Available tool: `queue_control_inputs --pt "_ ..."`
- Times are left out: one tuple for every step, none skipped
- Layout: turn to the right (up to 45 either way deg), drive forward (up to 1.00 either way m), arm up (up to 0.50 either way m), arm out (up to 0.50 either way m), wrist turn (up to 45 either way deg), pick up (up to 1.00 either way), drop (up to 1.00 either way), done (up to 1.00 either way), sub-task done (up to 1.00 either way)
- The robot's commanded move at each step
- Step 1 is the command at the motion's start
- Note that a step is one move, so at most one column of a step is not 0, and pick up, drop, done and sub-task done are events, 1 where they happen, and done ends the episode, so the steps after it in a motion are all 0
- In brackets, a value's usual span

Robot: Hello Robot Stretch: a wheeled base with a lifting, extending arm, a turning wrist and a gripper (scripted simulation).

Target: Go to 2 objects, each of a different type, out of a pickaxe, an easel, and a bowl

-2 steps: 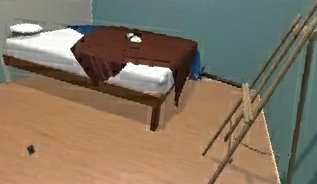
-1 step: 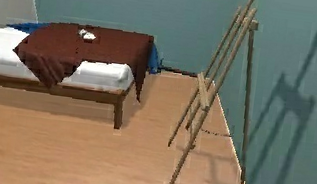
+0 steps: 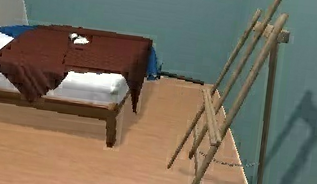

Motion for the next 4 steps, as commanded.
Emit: queue_control_inputs --pt "24.0 0.0 0.0 0.0 0.0 0.0 0.0 0.0 0.0" --pt "0.0 0.0 0.0 0.0 0.0 0.0 0.0 0.0 1.0" --pt "-45.0 0.0 0.0 0.0 0.0 0.0 0.0 0.0 0.0" --pt "-18.0 0.0 0.0 0.0 0.0 0.0 0.0 0.0 0.0"
